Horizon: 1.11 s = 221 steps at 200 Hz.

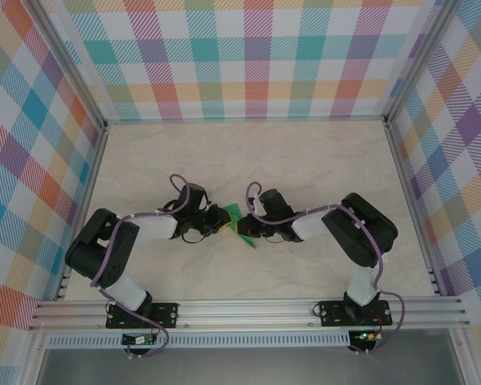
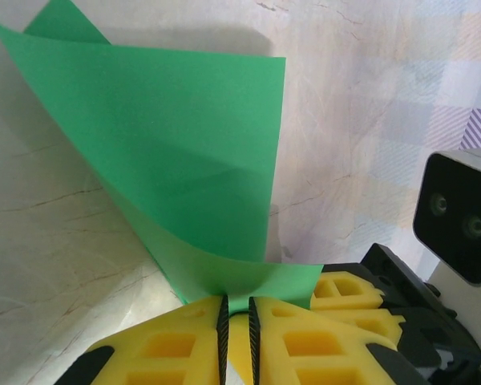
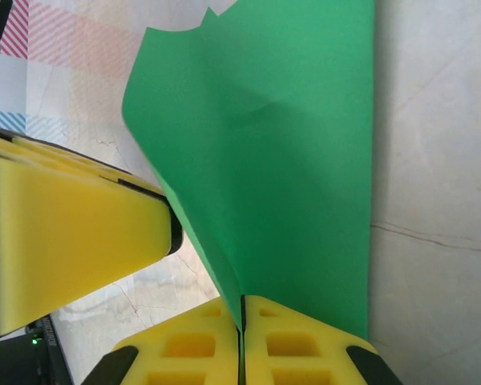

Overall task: Fold a paper plane with a square sheet of paper (pick it up from the middle)
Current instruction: Fold the wing for the fifth time at the center of the table.

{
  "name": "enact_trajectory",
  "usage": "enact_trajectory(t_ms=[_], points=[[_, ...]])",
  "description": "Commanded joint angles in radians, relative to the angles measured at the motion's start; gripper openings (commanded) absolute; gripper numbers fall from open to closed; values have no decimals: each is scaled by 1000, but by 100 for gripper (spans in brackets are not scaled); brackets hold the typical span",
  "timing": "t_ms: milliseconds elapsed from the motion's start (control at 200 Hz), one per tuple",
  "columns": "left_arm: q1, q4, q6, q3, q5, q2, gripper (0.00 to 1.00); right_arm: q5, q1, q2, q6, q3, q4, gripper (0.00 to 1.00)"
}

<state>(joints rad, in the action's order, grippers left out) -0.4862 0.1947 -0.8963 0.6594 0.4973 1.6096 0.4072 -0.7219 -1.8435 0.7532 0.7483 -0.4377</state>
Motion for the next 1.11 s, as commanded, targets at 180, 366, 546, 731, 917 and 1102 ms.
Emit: enact_trajectory(t_ms=[180, 366, 546, 731, 917, 1102], points=[[-14, 72, 56, -19, 10, 12, 16, 97, 35, -39, 78, 14, -21, 7], [-23, 100, 69, -29, 8, 21, 15, 124, 53, -51, 106, 13, -41, 7], [-29, 105, 77, -32, 1, 42, 14, 143, 61, -62, 117, 15, -47, 7], [-29, 107, 79, -8, -5, 77, 13, 146, 62, -65, 95, 21, -21, 8], [-28, 97, 83, 11, -19, 98, 12, 149, 61, -68, 78, 27, 6, 11], [-29, 69, 85, 19, -30, 125, 10, 141, 62, -54, 45, 46, 68, 17]])
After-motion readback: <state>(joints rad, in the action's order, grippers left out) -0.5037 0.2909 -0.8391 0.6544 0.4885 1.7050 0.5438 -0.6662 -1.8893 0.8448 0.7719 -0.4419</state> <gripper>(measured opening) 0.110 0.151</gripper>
